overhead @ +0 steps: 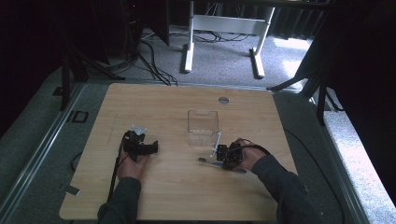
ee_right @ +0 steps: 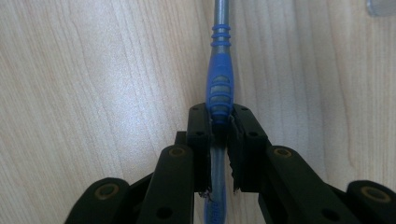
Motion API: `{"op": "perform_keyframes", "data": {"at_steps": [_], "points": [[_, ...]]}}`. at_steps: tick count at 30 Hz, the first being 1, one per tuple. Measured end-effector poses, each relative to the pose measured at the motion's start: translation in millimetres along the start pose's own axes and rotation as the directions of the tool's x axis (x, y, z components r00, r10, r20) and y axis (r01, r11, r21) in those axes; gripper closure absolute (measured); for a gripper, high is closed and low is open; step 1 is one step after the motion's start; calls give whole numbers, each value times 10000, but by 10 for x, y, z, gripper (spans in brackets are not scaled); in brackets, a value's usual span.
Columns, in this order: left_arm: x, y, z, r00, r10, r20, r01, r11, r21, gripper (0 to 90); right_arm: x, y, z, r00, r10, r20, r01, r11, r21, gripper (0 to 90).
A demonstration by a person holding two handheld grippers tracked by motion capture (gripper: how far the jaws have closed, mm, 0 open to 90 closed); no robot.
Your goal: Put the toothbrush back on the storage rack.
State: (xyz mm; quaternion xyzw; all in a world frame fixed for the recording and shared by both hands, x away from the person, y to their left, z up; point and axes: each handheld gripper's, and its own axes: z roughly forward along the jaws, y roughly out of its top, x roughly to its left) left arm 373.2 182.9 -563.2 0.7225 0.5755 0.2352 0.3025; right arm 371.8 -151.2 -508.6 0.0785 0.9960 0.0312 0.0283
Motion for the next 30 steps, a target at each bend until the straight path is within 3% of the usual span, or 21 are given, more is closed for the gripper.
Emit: {"op": "perform_keyframes", "data": {"at_steps": [13, 30], "points": [[0, 0, 0, 10000, 1, -2, -1, 10000, 1, 139, -36, -46, -153, 9992, 389, 94, -380, 9962, -785, 790], [0, 0, 0, 10000, 1, -1, -1, 10000, -1, 139, -83, -130, -341, 9946, 984, 330, -904, 9772, -1919, 790]]}}
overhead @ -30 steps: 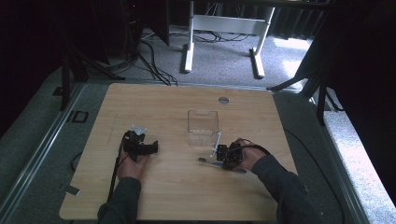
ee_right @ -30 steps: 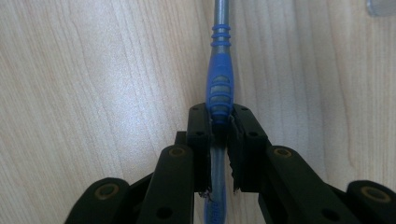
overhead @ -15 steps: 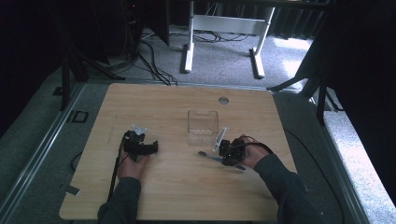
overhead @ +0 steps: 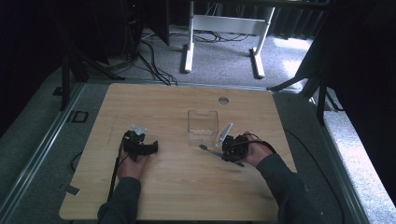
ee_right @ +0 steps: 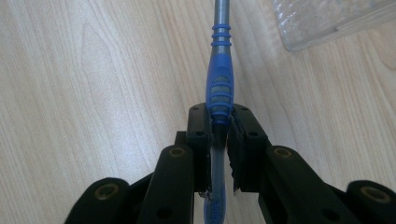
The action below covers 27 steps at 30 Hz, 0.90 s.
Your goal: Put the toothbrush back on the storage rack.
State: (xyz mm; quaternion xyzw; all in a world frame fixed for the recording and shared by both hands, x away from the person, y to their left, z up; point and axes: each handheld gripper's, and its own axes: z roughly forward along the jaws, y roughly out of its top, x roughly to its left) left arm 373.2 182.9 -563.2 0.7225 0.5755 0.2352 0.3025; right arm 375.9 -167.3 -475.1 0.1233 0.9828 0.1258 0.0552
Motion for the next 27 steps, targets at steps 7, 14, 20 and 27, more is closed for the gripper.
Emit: {"op": "perform_keyframes", "data": {"at_steps": [7, 14, 20, 27], "points": [[0, 0, 0, 10000, 0, 1, 0, 10000, 0, 140, -30, -34, -58, 9995, 302, -112, -308, 9981, -542, 790], [0, 0, 0, 10000, -3, 4, 3, 10000, 0, 140, -44, -38, -89, 9993, 384, -45, -387, 9947, -957, 790], [0, 0, 0, 10000, 0, -1, 0, 10000, 3, 139, -48, -43, -131, 9985, 550, 67, -537, 9906, -1259, 790], [0, 0, 0, 10000, 2, 3, -2, 10000, 5, 140, -67, -51, -175, 9961, 836, 266, -775, 9807, -1797, 790]]}}
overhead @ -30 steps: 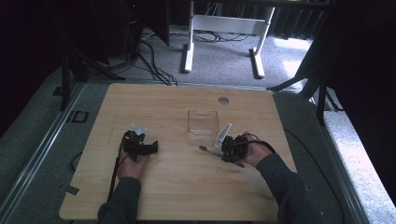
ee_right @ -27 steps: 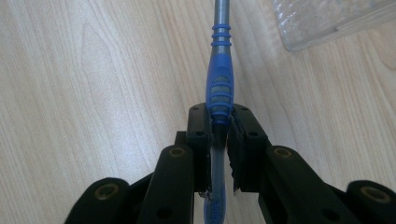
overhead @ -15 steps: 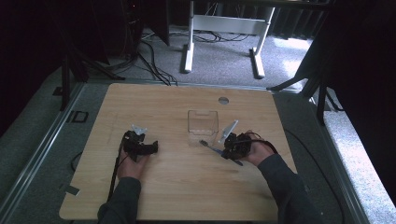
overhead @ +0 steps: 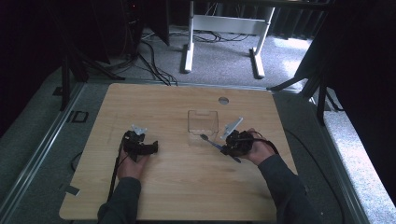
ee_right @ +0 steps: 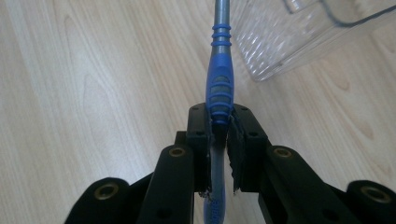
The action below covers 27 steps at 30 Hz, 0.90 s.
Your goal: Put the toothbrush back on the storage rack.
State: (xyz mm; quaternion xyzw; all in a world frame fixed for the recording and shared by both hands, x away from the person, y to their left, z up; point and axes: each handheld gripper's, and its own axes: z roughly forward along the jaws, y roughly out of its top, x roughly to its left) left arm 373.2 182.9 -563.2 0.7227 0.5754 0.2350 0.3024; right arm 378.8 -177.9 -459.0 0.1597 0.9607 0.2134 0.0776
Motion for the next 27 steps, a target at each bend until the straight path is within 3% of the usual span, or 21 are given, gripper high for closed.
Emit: {"op": "perform_keyframes", "data": {"at_steps": [12, 27], "points": [[0, 1, -1, 10000, 3, 2, -3, 10000, 16, 140, -25, 4, -82, 9991, 306, 301, -286, 9975, -652, 790], [0, 0, 0, 10000, -2, 1, 2, 10000, 6, 139, -63, -2, -194, 9958, 739, 534, -654, 9871, -1462, 790]]}}
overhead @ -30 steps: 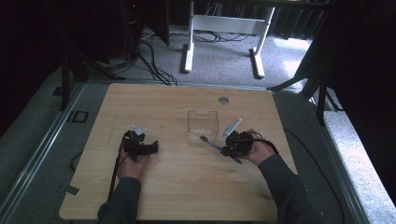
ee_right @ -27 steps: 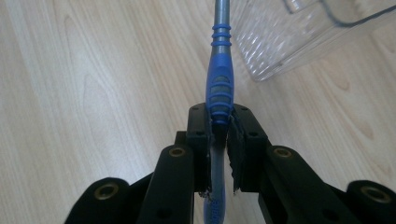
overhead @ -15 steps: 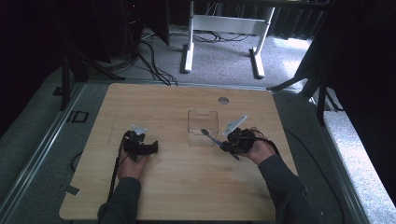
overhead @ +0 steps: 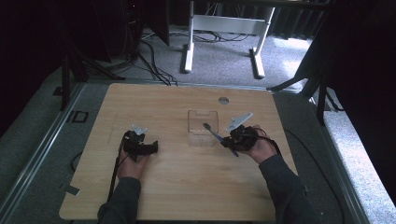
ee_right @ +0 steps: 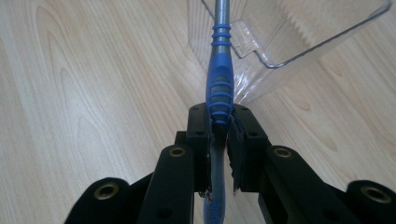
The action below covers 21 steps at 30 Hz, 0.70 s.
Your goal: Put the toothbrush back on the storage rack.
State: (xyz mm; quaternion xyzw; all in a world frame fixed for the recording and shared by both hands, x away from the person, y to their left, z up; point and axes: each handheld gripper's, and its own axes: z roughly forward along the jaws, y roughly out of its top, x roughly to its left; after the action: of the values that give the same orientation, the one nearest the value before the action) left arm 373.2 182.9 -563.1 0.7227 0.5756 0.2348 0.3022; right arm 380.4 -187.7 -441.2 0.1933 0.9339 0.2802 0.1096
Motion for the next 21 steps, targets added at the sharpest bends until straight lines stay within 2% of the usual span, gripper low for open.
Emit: {"op": "perform_keyframes", "data": {"at_steps": [17, 21], "points": [[0, 0, 0, 10000, 3, 1, -3, 10000, 2, 140, -27, 18, -127, 9989, 293, 376, -266, 9972, -702, 790], [1, 0, 0, 10000, 15, -1, -15, 10000, 7, 139, -26, 31, -156, 9987, 216, 471, -174, 9961, -863, 790]]}}
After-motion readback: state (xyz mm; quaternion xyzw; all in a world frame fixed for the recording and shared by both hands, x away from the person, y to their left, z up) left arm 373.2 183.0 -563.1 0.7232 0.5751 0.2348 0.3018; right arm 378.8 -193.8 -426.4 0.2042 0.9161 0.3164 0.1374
